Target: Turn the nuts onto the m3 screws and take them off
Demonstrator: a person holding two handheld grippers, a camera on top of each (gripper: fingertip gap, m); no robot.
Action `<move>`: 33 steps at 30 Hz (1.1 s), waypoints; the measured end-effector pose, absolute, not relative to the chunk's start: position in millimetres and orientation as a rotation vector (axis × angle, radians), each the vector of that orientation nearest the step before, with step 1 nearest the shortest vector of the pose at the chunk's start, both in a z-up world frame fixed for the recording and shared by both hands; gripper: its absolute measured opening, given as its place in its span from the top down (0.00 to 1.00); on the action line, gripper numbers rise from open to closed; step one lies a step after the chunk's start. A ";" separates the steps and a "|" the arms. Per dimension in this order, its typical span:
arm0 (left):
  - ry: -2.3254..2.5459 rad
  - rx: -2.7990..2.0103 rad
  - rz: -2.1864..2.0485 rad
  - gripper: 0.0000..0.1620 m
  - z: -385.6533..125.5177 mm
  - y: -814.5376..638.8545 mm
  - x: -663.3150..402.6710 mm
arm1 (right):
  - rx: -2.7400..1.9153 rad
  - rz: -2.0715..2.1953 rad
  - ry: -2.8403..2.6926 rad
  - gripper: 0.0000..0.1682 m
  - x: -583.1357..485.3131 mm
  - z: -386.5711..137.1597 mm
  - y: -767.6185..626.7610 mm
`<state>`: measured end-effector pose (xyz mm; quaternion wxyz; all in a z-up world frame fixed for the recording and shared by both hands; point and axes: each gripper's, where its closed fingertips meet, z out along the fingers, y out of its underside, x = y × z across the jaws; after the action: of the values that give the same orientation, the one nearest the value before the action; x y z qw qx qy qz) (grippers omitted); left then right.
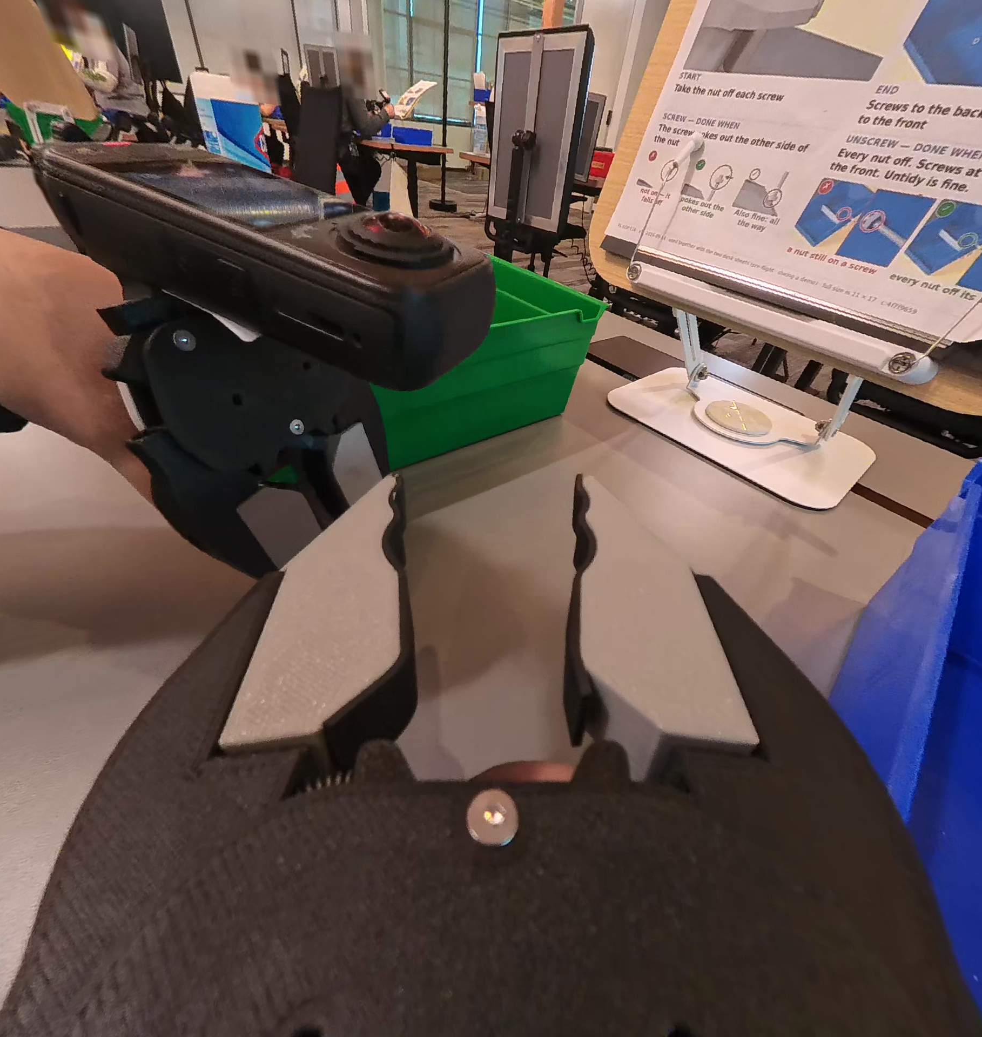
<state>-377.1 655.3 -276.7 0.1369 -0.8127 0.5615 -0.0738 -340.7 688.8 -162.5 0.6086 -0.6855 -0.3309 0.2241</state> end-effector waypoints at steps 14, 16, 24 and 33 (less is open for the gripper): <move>1.334 -2.254 -0.236 0.85 -239.7 682.1 -389.6 | -1.654 0.425 -0.680 0.68 -323.2 -173.7 713.8; 1.225 -2.209 -0.232 0.85 -231.9 695.1 -389.1 | -1.666 0.317 -0.568 0.72 -309.5 -173.8 731.0; 1.024 -2.025 -0.431 0.84 -185.3 682.2 -376.5 | -1.809 0.049 -0.436 0.71 -292.8 -208.3 760.6; 0.829 -1.913 -0.523 0.78 -145.5 680.2 -408.9 | -1.900 -0.219 -0.275 0.66 -285.0 -209.9 803.6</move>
<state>-408.9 680.2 -145.5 0.4759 -0.7827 0.3393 -0.2138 -285.0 803.6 -209.9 0.5685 -0.8090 -0.1170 -0.0930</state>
